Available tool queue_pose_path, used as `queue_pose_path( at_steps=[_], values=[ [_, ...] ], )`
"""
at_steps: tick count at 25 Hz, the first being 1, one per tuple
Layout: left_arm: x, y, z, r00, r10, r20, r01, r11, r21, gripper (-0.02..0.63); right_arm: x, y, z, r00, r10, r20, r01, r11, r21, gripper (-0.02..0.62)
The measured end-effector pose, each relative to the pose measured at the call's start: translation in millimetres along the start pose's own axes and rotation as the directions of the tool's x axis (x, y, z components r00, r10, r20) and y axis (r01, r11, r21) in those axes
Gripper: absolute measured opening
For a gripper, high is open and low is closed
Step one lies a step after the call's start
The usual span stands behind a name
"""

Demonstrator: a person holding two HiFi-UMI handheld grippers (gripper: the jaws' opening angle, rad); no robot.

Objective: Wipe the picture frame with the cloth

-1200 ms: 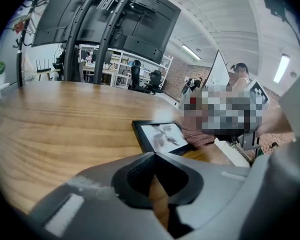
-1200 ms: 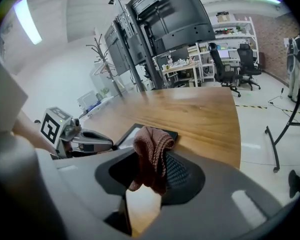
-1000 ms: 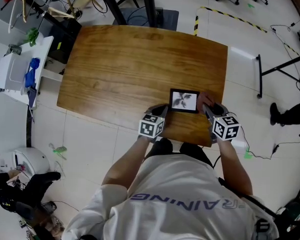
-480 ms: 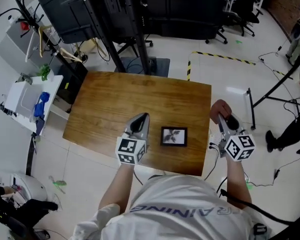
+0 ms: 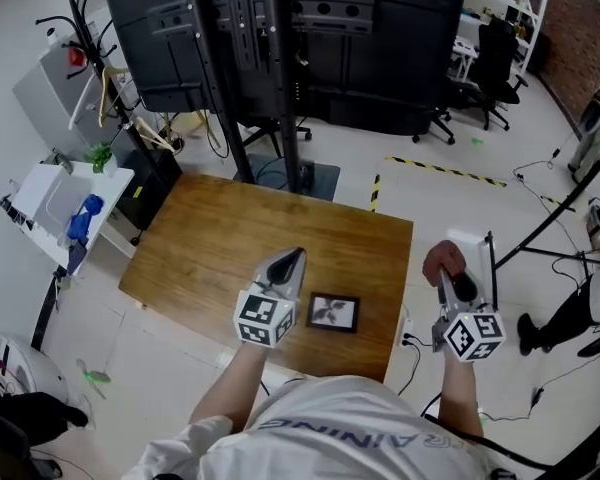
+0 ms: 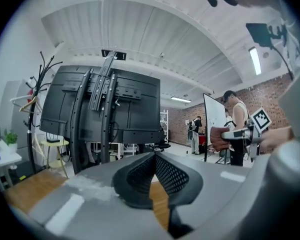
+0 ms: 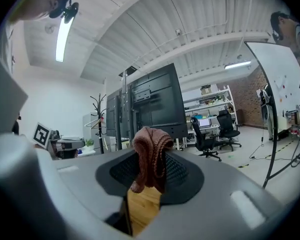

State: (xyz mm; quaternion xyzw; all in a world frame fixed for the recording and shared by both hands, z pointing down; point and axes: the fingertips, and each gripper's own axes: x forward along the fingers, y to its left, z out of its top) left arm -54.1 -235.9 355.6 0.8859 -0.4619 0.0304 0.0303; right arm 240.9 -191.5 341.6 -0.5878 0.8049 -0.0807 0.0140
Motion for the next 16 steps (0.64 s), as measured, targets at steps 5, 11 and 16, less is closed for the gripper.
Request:
queue_pose_path(
  at_steps=[5, 11, 16],
  values=[
    [2.2, 0.9, 2.8, 1.0, 0.002, 0.018, -0.001, 0.999, -0.037, 0.003, 2.5, 1.5, 1.4, 1.0, 0.011, 0.001, -0.011, 1.0, -0.01, 0.118],
    [3.0, -0.3, 2.6, 1.0, -0.006, 0.016, 0.007, 0.998, -0.06, 0.003, 4.3, 4.1, -3.6, 1.0, 0.015, -0.02, -0.015, 1.0, -0.02, 0.118],
    [0.5, -0.9, 3.6, 1.0, -0.009, 0.011, 0.01, 0.999, -0.043, 0.003, 4.8, 7.7, -1.0, 1.0, 0.007, -0.012, -0.007, 1.0, -0.022, 0.118]
  ],
)
